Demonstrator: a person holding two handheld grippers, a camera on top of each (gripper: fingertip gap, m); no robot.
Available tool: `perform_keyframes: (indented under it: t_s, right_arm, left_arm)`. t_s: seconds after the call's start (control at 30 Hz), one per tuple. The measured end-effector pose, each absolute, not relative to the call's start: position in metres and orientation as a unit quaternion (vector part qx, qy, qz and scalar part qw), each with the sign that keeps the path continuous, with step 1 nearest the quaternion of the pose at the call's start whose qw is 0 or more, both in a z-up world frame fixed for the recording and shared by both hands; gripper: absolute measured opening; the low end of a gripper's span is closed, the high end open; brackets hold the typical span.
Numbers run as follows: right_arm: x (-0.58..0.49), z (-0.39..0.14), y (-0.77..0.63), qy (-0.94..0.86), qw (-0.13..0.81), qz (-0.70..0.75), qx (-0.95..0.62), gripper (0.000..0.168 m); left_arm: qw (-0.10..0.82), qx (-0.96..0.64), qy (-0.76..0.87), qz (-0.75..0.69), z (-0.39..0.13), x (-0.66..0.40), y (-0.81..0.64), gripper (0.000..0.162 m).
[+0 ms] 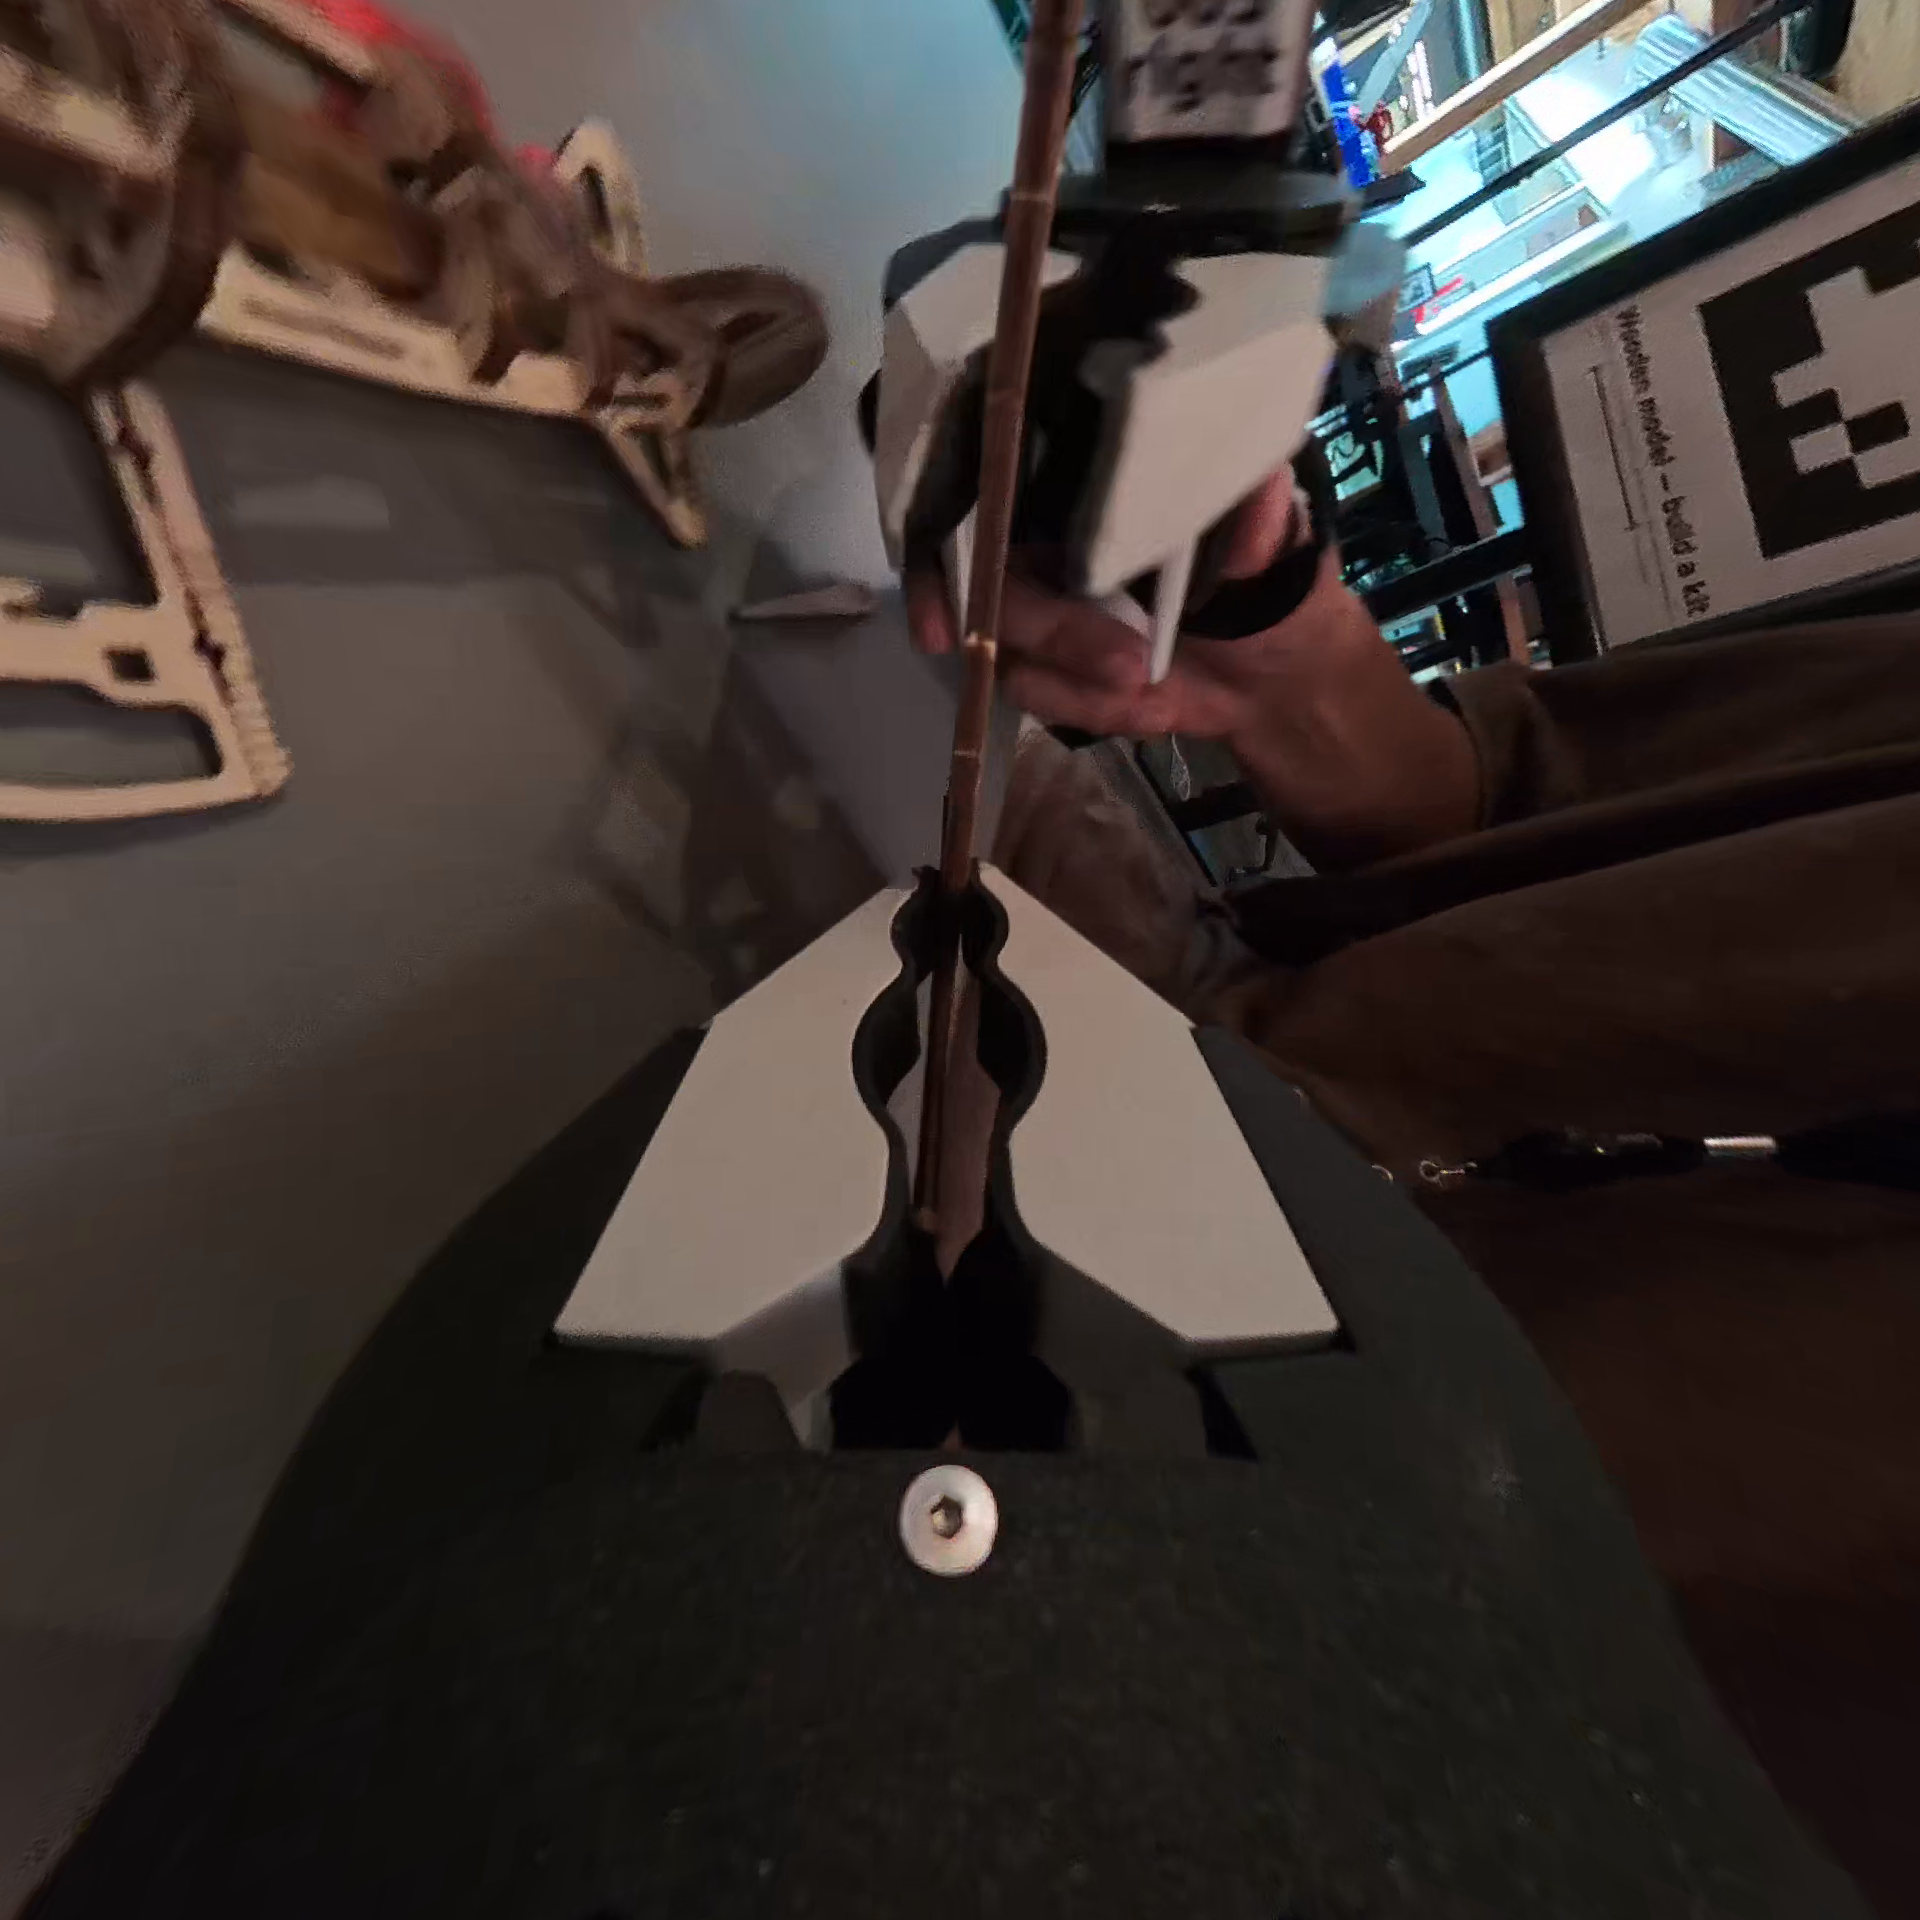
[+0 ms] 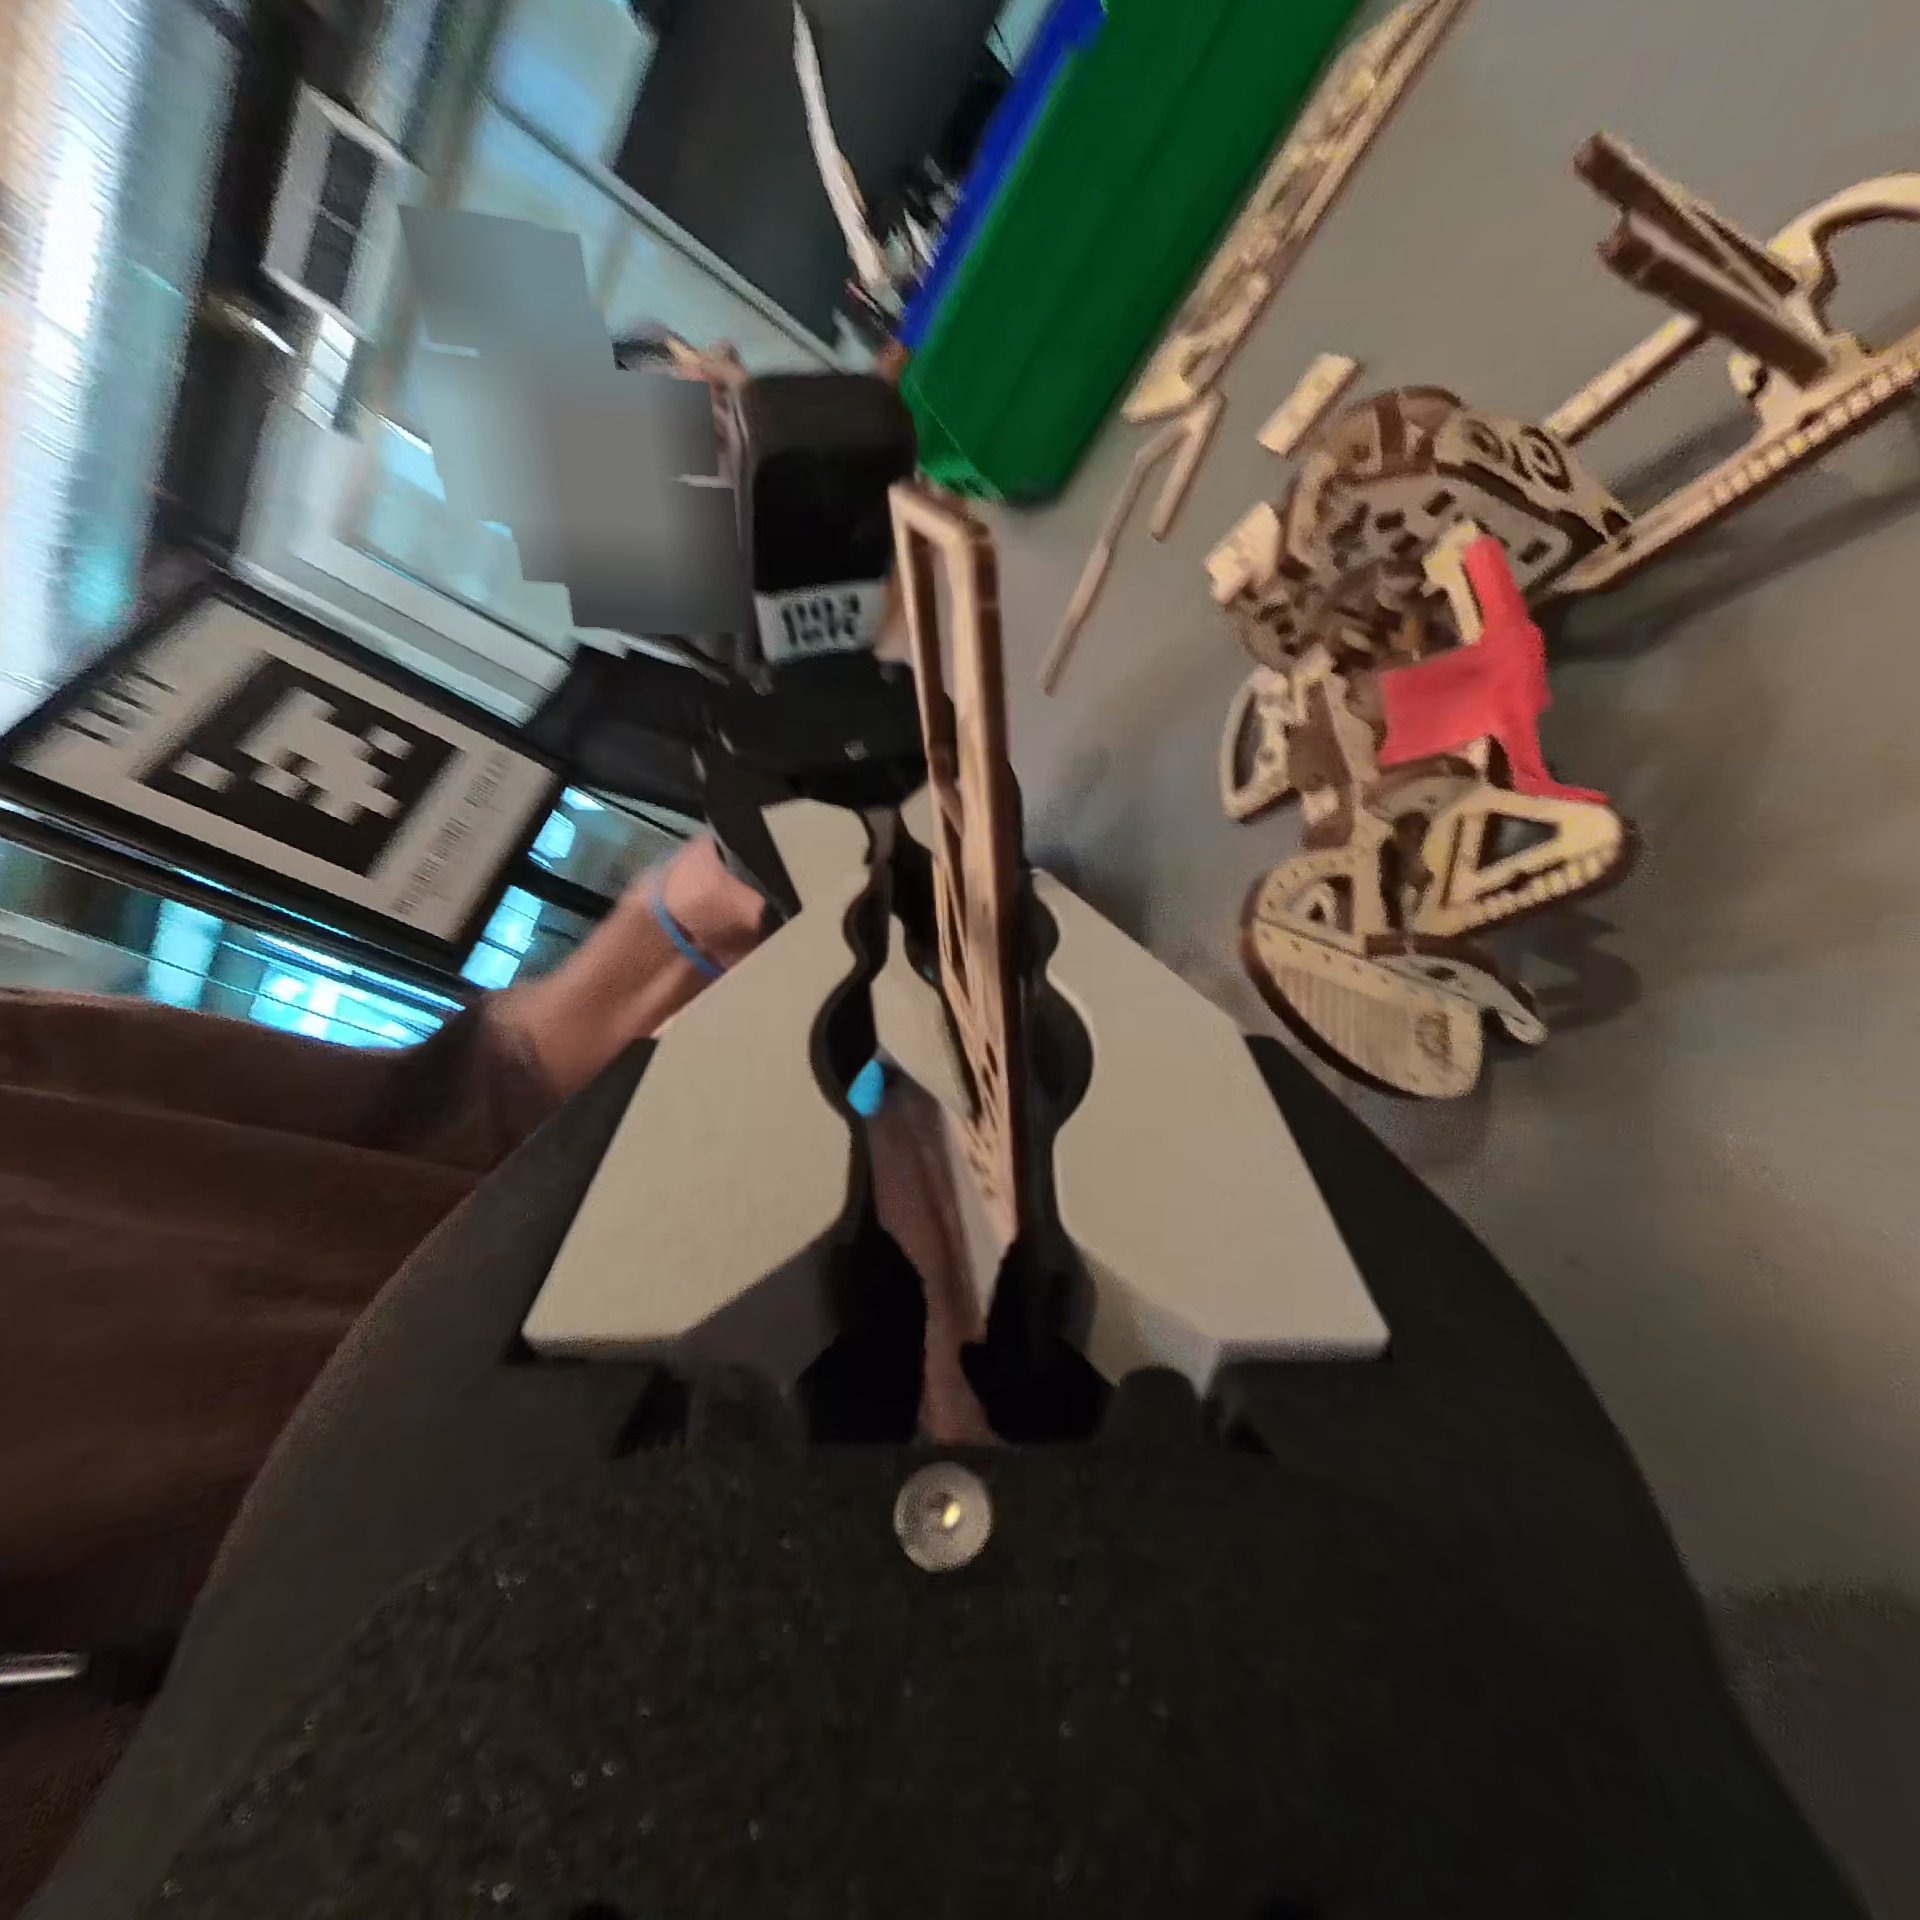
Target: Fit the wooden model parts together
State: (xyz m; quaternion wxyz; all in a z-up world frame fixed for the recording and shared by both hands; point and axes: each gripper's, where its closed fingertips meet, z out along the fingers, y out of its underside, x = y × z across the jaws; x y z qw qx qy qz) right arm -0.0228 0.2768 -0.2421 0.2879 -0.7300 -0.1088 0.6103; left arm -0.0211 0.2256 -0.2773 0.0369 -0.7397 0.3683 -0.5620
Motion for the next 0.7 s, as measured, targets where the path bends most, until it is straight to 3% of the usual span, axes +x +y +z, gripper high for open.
perform_keyframes:
  t_s: [0.17, 0.33, 0.7]
  right_arm:
    - [-0.025, -0.278, 0.269, -0.166, 0.281, 0.512, -0.794, 0.021]
    - [-0.025, -0.282, 0.277, -0.141, 0.289, 0.498, -0.805, 0.017]
    - [-0.029, -0.284, 0.282, -0.127, 0.305, 0.472, -0.818, 0.023]
  left_arm:
    - [0.014, -0.748, 0.332, -0.575, -0.288, -0.023, 0.23, 0.0]
    - [0.017, -0.749, 0.324, -0.577, -0.289, -0.022, 0.233, 0.0]
    - [0.024, -0.754, 0.326, -0.57, -0.292, -0.02, 0.234, 0.001]
